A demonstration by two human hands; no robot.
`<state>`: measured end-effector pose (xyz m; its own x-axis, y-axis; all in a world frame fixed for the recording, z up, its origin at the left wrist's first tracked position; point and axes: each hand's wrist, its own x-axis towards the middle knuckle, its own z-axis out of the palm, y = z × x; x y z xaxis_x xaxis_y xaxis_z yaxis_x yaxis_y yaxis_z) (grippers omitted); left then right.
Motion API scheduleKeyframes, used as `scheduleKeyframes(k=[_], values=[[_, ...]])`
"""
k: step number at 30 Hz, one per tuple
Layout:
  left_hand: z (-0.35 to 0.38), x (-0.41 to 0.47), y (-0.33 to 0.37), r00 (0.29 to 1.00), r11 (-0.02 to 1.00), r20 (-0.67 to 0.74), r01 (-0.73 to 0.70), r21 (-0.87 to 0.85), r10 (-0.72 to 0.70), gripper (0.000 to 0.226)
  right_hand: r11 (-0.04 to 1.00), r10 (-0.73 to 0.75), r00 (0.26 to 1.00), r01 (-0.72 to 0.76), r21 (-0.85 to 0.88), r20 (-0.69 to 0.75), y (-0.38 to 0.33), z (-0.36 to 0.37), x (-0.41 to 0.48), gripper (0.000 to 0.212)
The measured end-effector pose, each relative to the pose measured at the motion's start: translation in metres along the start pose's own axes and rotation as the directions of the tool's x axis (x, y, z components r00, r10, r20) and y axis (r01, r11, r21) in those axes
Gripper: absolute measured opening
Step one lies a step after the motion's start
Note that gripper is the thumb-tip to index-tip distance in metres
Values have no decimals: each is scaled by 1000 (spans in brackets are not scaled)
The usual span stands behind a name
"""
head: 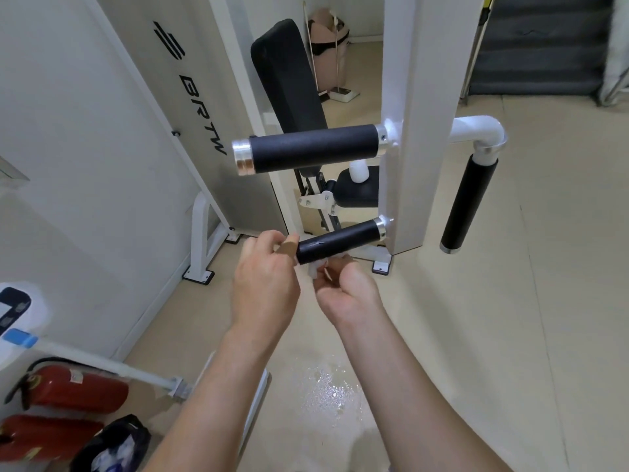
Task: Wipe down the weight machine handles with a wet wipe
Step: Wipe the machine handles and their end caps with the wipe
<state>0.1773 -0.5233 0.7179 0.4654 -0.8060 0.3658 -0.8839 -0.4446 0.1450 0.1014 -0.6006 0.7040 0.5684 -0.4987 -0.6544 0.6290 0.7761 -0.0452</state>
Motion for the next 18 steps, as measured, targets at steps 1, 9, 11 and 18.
scheduleKeyframes(k=[1, 9, 11, 18], values=[[-1, -1, 1, 1000, 1000, -3, -7, -17, 7, 39, 999, -19, 1000, 19, 44, -9, -6, 0, -1, 24], [-8, -2, 7, 998, 998, 11, 56, -39, -56, 40, 981, -132, 991, 131, 143, -3, -32, -3, -17, 22], [-10, -3, 9, 998, 997, 11, 65, -42, -65, 40, 977, -142, 990, 138, 163, 13, -32, -4, -19, 23], [-14, -10, 10, 997, 997, 12, 72, -28, -71, 39, 974, -200, 949, 219, -54, 243, -31, -31, -46, 33]])
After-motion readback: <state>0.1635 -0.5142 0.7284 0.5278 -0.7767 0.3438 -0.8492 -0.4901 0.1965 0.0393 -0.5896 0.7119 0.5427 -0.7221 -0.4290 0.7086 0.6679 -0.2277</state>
